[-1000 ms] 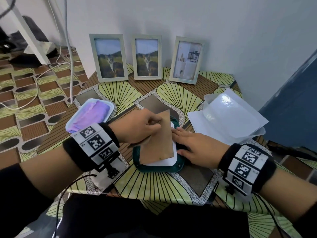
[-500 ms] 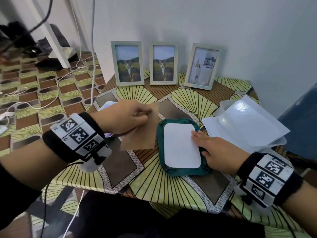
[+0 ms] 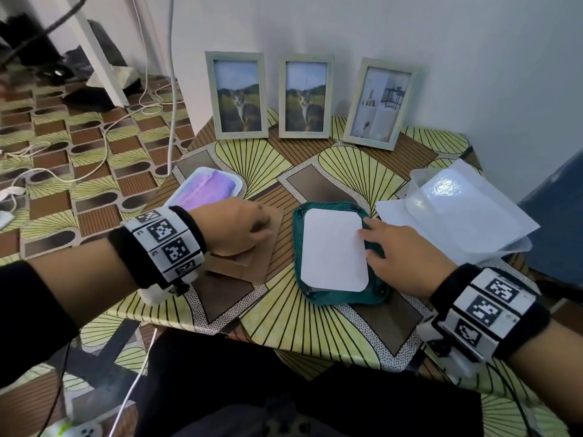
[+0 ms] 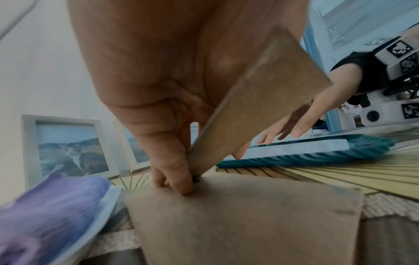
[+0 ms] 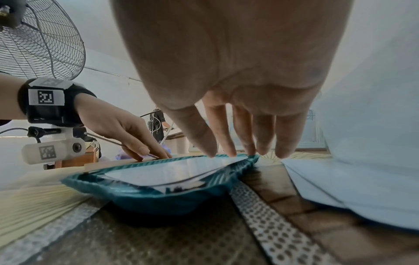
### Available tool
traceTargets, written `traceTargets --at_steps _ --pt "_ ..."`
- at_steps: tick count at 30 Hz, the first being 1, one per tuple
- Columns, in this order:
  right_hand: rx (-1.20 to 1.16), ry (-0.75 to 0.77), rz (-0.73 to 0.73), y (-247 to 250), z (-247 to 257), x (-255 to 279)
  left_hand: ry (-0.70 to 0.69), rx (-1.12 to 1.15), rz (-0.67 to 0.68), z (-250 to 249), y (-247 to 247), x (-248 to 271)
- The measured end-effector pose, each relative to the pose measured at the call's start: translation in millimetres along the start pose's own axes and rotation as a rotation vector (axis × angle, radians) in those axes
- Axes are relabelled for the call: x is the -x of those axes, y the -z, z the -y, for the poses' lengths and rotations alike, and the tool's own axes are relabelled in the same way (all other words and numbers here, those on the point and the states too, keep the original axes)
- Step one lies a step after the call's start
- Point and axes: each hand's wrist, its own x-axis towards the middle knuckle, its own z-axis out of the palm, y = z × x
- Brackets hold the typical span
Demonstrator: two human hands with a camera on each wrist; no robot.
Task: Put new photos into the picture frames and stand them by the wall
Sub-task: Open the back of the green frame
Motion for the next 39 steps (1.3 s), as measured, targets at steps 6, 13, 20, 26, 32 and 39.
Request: traceTargets --at_steps 6,13,20,26,32,39 --pt "-0.017 -0.022 0.069 -2.8 0.6 2.2 -0.001 -0.034 0.001 -12.4 -4.2 -8.6" --pt "-0.091 -0.006 0.058 0.0 6.1 4.1 0.052 0.234 -0.158 -7.3 7.7 -9.4" --pt "-0.268 -0.073 -0.174 11.4 6.5 -12.5 -0.107 0.28 -0.183 -18.6 14.7 -30.1" --pt "-0.17 -0.086 -0.117 10.7 4.2 -29.4 -0.049 0.162 -0.104 -26.0 7.6 -52.5" --pt "-0.094 -0.087 -0.044 7.4 1.1 -41.2 -0.079 0.266 -0.1 -15.1 -2.4 -62.9" --pt "-0.137 0.001 -0.055 5.7 -3.0 -49.3 -0.108 0.354 -0.102 -8.6 0.1 -68.2"
